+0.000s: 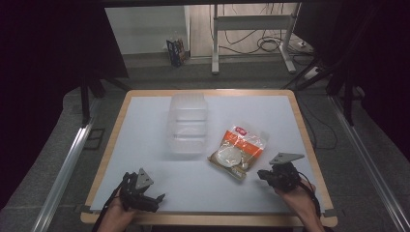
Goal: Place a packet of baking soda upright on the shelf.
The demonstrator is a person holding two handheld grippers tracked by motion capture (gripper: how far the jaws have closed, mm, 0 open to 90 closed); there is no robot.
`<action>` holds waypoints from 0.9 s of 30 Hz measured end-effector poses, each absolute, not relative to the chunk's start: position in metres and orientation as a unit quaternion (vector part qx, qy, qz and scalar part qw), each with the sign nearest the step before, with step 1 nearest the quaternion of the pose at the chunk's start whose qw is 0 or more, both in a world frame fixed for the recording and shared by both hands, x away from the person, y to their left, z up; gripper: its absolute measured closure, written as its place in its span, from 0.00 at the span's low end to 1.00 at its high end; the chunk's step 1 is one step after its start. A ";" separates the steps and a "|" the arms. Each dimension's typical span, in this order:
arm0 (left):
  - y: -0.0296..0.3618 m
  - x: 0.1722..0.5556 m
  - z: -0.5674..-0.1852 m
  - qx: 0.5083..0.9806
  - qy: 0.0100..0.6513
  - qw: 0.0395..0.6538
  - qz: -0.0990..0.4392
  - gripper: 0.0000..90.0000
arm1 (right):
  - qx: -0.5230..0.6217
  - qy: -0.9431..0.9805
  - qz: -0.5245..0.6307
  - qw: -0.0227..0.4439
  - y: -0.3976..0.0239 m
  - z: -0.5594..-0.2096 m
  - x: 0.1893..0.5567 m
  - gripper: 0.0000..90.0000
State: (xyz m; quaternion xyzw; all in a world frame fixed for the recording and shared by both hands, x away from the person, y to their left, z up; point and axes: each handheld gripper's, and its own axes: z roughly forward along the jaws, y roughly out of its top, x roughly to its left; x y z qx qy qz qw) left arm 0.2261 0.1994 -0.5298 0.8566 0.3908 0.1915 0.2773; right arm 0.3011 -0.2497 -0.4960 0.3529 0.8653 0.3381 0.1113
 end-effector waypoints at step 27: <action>0.199 0.227 -0.530 0.859 0.387 0.272 0.194 0.03 | 0.302 0.897 0.316 0.067 -0.194 -0.516 0.319 0.99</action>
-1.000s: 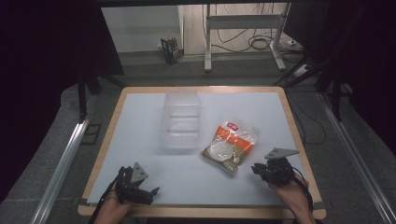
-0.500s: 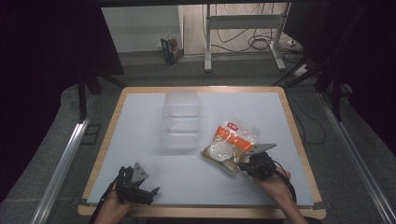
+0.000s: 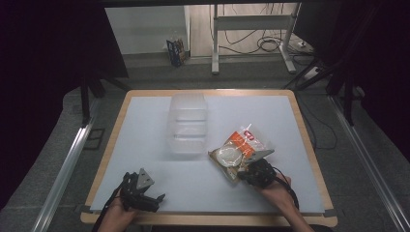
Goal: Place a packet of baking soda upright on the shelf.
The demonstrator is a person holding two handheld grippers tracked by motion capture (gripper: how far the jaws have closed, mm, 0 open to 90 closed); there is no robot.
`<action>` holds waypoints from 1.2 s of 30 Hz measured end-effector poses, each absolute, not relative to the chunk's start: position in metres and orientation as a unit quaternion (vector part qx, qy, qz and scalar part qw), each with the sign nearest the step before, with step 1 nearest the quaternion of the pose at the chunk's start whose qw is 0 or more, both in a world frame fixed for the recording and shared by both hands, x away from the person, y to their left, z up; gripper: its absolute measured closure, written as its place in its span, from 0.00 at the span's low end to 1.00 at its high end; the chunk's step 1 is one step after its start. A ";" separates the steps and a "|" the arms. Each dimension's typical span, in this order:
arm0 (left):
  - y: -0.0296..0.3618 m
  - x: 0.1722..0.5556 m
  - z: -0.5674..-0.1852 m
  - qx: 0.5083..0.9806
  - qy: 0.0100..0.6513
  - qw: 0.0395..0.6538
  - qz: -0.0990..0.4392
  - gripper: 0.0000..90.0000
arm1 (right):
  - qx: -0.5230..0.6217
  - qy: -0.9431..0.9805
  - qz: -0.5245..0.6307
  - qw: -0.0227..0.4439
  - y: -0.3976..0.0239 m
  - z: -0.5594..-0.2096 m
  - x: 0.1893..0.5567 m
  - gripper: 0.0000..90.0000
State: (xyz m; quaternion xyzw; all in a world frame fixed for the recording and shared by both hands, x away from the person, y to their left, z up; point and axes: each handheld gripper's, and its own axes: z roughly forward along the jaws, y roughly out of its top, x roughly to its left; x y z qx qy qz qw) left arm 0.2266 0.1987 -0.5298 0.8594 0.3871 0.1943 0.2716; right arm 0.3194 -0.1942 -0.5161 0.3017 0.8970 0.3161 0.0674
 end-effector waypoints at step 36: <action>0.198 0.226 -0.530 0.857 0.390 0.274 0.195 0.03 | 0.389 0.852 0.325 0.128 -0.272 -0.492 0.322 0.54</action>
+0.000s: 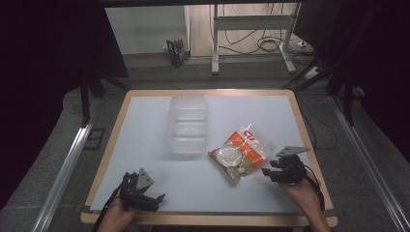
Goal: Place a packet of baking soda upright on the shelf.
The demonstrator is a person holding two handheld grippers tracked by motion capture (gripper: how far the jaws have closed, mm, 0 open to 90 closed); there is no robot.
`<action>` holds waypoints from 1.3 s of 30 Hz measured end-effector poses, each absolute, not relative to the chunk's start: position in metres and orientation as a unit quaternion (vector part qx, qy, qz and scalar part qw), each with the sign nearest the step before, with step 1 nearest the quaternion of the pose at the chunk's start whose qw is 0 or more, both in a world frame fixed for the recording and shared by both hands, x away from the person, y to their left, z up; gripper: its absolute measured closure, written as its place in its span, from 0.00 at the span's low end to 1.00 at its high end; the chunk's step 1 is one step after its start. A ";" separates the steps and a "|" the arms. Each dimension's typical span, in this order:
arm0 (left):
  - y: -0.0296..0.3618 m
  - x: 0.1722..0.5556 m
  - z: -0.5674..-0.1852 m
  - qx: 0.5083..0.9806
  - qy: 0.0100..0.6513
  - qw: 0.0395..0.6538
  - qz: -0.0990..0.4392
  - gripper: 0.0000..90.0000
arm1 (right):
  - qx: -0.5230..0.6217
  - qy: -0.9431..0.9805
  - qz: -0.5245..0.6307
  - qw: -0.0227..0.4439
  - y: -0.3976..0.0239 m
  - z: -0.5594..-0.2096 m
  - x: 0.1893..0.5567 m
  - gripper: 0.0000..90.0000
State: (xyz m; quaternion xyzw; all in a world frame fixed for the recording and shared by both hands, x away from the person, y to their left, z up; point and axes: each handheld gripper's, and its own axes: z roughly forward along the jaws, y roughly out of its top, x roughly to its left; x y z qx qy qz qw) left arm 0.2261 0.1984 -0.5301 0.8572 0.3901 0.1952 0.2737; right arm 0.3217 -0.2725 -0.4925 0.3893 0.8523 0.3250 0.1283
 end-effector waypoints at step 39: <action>0.199 0.226 -0.530 0.856 0.391 0.275 0.197 0.03 | 0.406 0.837 0.349 0.111 -0.263 -0.480 0.396 0.36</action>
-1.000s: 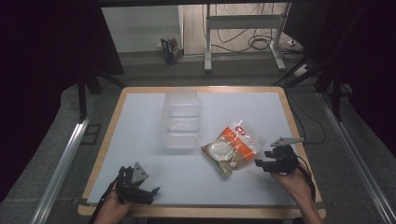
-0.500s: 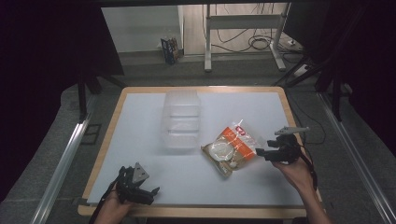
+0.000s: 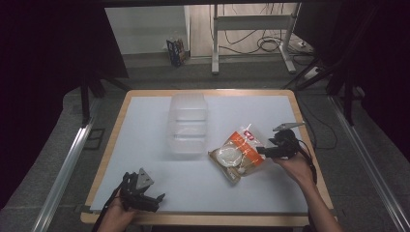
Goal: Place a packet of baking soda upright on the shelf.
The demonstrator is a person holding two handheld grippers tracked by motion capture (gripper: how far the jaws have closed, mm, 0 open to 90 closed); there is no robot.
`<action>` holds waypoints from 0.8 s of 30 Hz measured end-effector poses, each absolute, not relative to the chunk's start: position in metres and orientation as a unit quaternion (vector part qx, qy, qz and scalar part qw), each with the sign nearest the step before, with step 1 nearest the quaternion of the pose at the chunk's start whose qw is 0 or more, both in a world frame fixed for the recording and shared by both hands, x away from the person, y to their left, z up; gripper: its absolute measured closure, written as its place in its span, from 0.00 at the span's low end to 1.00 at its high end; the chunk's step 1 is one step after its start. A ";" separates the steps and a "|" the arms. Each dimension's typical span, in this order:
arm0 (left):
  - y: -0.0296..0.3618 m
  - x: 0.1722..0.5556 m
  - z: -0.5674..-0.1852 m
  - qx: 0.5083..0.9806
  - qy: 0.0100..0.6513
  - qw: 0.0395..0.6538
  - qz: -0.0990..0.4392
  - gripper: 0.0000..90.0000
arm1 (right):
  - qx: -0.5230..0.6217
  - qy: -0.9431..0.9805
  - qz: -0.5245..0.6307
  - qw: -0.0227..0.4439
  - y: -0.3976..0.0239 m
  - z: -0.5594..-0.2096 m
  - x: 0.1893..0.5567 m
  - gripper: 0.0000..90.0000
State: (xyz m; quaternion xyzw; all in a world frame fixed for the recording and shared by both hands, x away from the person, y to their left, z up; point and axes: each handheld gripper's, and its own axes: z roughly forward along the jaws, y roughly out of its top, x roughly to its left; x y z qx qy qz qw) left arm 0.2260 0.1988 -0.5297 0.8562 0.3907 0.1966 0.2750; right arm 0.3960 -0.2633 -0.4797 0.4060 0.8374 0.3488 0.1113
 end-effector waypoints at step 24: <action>0.199 0.226 -0.530 0.856 0.392 0.276 0.196 0.03 | 0.382 0.849 0.364 0.017 -0.235 -0.501 0.426 0.51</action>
